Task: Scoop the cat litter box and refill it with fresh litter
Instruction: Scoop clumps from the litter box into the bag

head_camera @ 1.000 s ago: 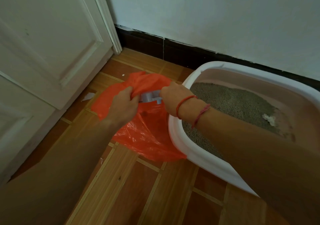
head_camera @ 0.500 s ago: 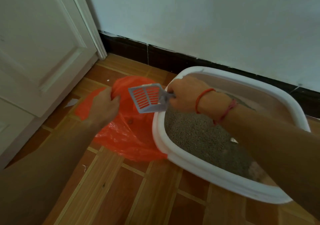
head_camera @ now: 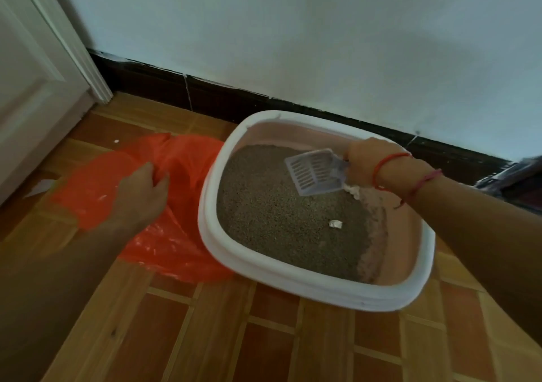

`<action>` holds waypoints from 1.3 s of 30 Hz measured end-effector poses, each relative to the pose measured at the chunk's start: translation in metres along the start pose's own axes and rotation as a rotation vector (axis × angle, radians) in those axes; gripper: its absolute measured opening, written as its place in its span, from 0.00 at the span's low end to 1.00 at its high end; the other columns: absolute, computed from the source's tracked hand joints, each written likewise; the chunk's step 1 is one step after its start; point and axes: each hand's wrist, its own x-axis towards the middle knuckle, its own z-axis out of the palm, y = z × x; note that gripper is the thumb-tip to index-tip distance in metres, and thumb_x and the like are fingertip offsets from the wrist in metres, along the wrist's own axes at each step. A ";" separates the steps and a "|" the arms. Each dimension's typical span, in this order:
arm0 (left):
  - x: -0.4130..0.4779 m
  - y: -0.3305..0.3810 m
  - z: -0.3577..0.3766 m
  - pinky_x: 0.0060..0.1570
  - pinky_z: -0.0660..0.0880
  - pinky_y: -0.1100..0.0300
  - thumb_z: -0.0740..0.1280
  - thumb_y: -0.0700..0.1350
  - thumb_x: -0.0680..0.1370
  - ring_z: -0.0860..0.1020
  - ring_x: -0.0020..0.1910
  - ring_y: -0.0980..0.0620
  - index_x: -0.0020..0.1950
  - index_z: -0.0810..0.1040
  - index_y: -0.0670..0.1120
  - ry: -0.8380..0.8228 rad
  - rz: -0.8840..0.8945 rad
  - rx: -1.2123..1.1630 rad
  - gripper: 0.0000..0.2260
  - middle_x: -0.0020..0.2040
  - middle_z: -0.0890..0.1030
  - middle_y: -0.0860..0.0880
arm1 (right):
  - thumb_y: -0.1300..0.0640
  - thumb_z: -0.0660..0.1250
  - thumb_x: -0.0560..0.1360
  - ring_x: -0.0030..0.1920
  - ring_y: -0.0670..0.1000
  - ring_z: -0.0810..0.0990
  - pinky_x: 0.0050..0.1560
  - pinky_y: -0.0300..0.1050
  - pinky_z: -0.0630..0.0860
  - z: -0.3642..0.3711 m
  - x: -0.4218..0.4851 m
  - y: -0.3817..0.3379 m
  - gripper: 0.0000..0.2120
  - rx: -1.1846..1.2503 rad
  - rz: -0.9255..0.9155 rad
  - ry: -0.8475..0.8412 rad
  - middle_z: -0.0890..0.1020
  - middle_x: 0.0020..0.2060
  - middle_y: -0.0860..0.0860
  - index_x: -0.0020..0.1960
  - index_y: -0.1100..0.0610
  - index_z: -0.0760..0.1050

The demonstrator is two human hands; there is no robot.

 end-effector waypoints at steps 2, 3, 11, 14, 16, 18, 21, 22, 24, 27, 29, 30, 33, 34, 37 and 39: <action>-0.001 0.002 0.002 0.40 0.74 0.46 0.60 0.46 0.82 0.75 0.38 0.40 0.43 0.72 0.41 -0.017 0.003 -0.024 0.11 0.39 0.76 0.42 | 0.48 0.64 0.77 0.38 0.54 0.74 0.45 0.47 0.77 0.010 -0.004 0.013 0.15 -0.002 0.053 -0.020 0.70 0.31 0.49 0.56 0.58 0.77; -0.001 0.003 0.002 0.40 0.75 0.46 0.60 0.47 0.83 0.76 0.37 0.40 0.44 0.72 0.43 -0.027 -0.006 -0.043 0.11 0.39 0.77 0.42 | 0.48 0.64 0.77 0.38 0.54 0.74 0.48 0.49 0.78 0.014 -0.006 0.019 0.15 0.003 0.086 -0.025 0.69 0.30 0.48 0.56 0.58 0.77; -0.002 0.006 0.001 0.31 0.69 0.57 0.59 0.46 0.83 0.73 0.31 0.48 0.45 0.73 0.42 -0.055 -0.038 -0.103 0.10 0.37 0.76 0.44 | 0.48 0.64 0.77 0.44 0.52 0.76 0.51 0.51 0.72 0.032 -0.014 0.041 0.14 -0.091 0.226 -0.163 0.75 0.37 0.49 0.58 0.54 0.74; -0.003 0.006 0.003 0.30 0.70 0.58 0.59 0.46 0.83 0.72 0.30 0.48 0.45 0.72 0.41 -0.067 -0.043 -0.106 0.11 0.37 0.75 0.44 | 0.49 0.65 0.76 0.44 0.52 0.77 0.54 0.51 0.75 0.035 -0.015 0.046 0.13 -0.097 0.238 -0.222 0.75 0.36 0.49 0.58 0.53 0.74; -0.004 0.006 0.004 0.30 0.70 0.58 0.59 0.46 0.84 0.72 0.31 0.47 0.46 0.72 0.41 -0.069 -0.048 -0.107 0.11 0.37 0.74 0.44 | 0.49 0.66 0.75 0.43 0.52 0.78 0.54 0.52 0.77 0.036 -0.015 0.048 0.11 -0.114 0.236 -0.228 0.75 0.36 0.49 0.56 0.52 0.74; -0.004 0.006 0.005 0.29 0.69 0.58 0.59 0.45 0.84 0.72 0.30 0.48 0.46 0.72 0.41 -0.068 -0.057 -0.102 0.10 0.37 0.75 0.43 | 0.49 0.67 0.74 0.44 0.52 0.78 0.53 0.51 0.77 0.037 -0.015 0.050 0.09 -0.131 0.245 -0.222 0.75 0.36 0.49 0.52 0.52 0.74; -0.004 0.005 0.006 0.29 0.69 0.58 0.59 0.46 0.84 0.73 0.29 0.48 0.48 0.73 0.40 -0.078 -0.060 -0.103 0.10 0.38 0.76 0.42 | 0.47 0.67 0.74 0.46 0.52 0.79 0.55 0.51 0.77 0.040 -0.016 0.049 0.10 -0.130 0.279 -0.287 0.76 0.37 0.49 0.51 0.52 0.73; -0.005 0.005 0.006 0.28 0.69 0.59 0.58 0.46 0.84 0.73 0.29 0.48 0.49 0.73 0.40 -0.081 -0.059 -0.100 0.10 0.38 0.76 0.42 | 0.47 0.67 0.74 0.46 0.52 0.78 0.54 0.50 0.76 0.041 -0.014 0.049 0.11 -0.113 0.281 -0.321 0.76 0.37 0.49 0.52 0.52 0.74; -0.005 0.006 0.006 0.28 0.69 0.59 0.58 0.45 0.84 0.73 0.29 0.49 0.49 0.73 0.41 -0.086 -0.061 -0.108 0.10 0.38 0.76 0.42 | 0.47 0.70 0.72 0.45 0.51 0.77 0.50 0.47 0.75 0.054 -0.005 0.051 0.15 -0.085 0.287 -0.394 0.76 0.36 0.48 0.56 0.52 0.77; -0.004 0.006 0.006 0.28 0.69 0.59 0.59 0.46 0.84 0.73 0.28 0.48 0.48 0.73 0.41 -0.086 -0.054 -0.116 0.10 0.38 0.77 0.42 | 0.47 0.69 0.71 0.47 0.54 0.78 0.55 0.51 0.75 0.061 -0.012 0.045 0.13 -0.041 0.274 -0.368 0.76 0.35 0.48 0.52 0.52 0.79; -0.004 0.005 0.006 0.28 0.69 0.59 0.59 0.46 0.84 0.73 0.29 0.48 0.48 0.73 0.41 -0.082 -0.056 -0.117 0.10 0.38 0.77 0.42 | 0.48 0.65 0.76 0.47 0.55 0.75 0.54 0.54 0.71 0.060 -0.021 0.040 0.12 0.015 0.276 -0.328 0.75 0.38 0.50 0.55 0.53 0.77; -0.003 0.005 0.006 0.29 0.69 0.59 0.59 0.46 0.84 0.73 0.29 0.48 0.48 0.73 0.41 -0.080 -0.059 -0.111 0.10 0.38 0.77 0.42 | 0.48 0.62 0.79 0.48 0.56 0.74 0.56 0.55 0.71 0.058 -0.025 0.037 0.14 0.025 0.282 -0.324 0.76 0.41 0.51 0.60 0.54 0.76; -0.003 0.004 0.007 0.29 0.69 0.59 0.58 0.47 0.84 0.73 0.29 0.48 0.48 0.74 0.41 -0.074 -0.060 -0.091 0.11 0.38 0.77 0.42 | 0.47 0.61 0.79 0.54 0.57 0.75 0.54 0.55 0.71 0.056 -0.031 0.029 0.17 0.075 0.278 -0.338 0.76 0.49 0.53 0.63 0.54 0.74; -0.003 0.004 0.008 0.29 0.69 0.59 0.58 0.47 0.84 0.73 0.29 0.48 0.48 0.74 0.41 -0.073 -0.060 -0.087 0.11 0.38 0.77 0.42 | 0.46 0.64 0.77 0.51 0.56 0.76 0.52 0.56 0.72 0.058 -0.029 0.028 0.15 0.117 0.262 -0.319 0.77 0.48 0.52 0.59 0.53 0.76; -0.003 0.004 0.009 0.29 0.68 0.59 0.58 0.47 0.84 0.73 0.29 0.48 0.49 0.74 0.41 -0.074 -0.065 -0.085 0.11 0.37 0.76 0.43 | 0.49 0.64 0.78 0.47 0.54 0.79 0.53 0.49 0.77 0.066 -0.022 0.019 0.14 0.196 0.191 -0.352 0.80 0.47 0.54 0.54 0.59 0.77; -0.003 0.005 0.009 0.29 0.67 0.59 0.58 0.47 0.84 0.74 0.29 0.48 0.49 0.74 0.41 -0.075 -0.064 -0.082 0.11 0.38 0.76 0.43 | 0.48 0.65 0.77 0.43 0.53 0.78 0.49 0.47 0.78 0.074 -0.016 0.010 0.14 0.238 0.185 -0.340 0.79 0.40 0.53 0.48 0.59 0.77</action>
